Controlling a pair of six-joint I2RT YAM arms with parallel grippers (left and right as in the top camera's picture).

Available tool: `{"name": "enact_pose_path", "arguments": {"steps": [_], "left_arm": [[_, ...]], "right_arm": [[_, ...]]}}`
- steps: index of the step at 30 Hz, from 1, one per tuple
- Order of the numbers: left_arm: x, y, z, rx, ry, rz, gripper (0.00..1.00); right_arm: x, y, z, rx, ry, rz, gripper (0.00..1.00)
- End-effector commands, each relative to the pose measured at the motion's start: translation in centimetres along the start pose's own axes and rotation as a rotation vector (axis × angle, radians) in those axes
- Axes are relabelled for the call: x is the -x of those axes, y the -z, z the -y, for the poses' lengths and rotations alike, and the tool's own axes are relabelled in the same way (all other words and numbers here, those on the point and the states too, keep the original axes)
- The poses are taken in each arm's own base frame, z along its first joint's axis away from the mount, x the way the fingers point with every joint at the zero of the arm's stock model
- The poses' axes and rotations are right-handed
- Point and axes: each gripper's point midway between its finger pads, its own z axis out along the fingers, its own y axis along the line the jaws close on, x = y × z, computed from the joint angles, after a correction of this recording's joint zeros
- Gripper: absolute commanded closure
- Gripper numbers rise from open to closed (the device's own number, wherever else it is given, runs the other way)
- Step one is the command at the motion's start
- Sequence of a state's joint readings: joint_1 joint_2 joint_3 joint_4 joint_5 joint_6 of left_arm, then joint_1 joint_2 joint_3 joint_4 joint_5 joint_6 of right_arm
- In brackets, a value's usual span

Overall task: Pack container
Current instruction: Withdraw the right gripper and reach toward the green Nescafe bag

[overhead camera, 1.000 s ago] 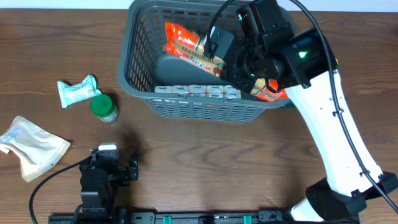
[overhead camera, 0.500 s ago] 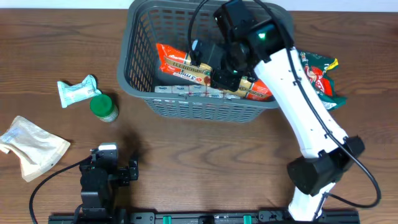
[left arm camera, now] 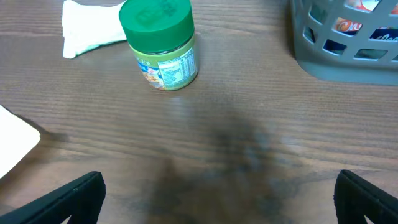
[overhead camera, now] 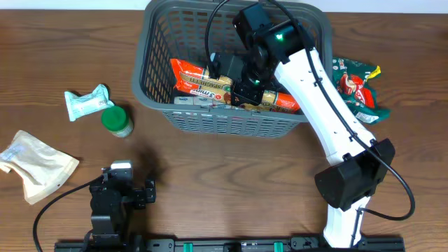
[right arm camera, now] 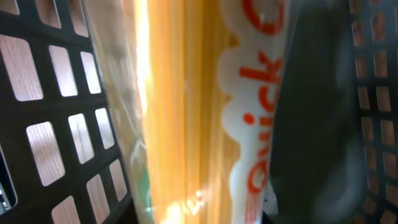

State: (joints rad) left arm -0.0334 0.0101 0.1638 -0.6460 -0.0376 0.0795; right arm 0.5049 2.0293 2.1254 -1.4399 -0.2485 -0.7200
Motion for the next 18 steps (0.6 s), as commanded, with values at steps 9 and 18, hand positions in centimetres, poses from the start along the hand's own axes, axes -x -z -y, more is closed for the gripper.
{"name": "enact_pose_path", "arguments": {"steps": [9,18], "left_arm": [[-0.24,-0.13,-0.49,0.028,-0.003,-0.003,0.01],[-0.24,-0.13,-0.49,0.028,-0.003,-0.003,0.01]], "right_arm": [[0.87,1.21,-0.66,0.024,0.018,0.056,0.98],[1.03,1.23,-0.99,0.041,0.012,0.066,0.38]]}}
